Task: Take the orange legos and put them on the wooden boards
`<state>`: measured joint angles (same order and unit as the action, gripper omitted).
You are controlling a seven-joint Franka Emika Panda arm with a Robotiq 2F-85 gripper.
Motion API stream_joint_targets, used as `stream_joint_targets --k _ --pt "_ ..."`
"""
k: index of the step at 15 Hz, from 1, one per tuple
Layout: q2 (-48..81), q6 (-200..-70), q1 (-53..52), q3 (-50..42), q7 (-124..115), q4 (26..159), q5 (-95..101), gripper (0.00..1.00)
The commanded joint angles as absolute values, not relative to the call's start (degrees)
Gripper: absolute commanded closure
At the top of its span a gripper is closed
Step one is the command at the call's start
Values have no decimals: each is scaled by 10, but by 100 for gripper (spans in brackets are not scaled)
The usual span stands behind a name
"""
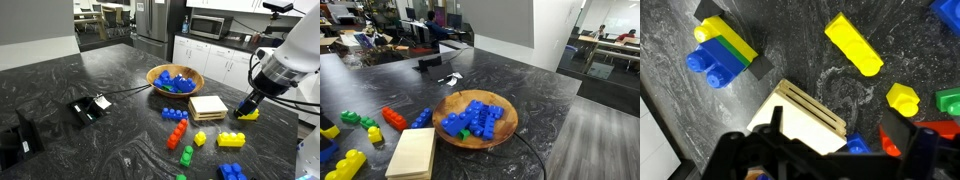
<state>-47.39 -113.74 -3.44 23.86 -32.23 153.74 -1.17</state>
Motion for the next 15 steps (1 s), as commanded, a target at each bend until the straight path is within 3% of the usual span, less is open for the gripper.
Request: stream_joint_targets --k 1,11,15 --pt "-417 -1131 -36 242 -312 1492 10 0" --pt "-189 -1134 -53 234 -332 1350 -3 0" --pt "-202 -1139 -67 219 -323 1370 9 0"
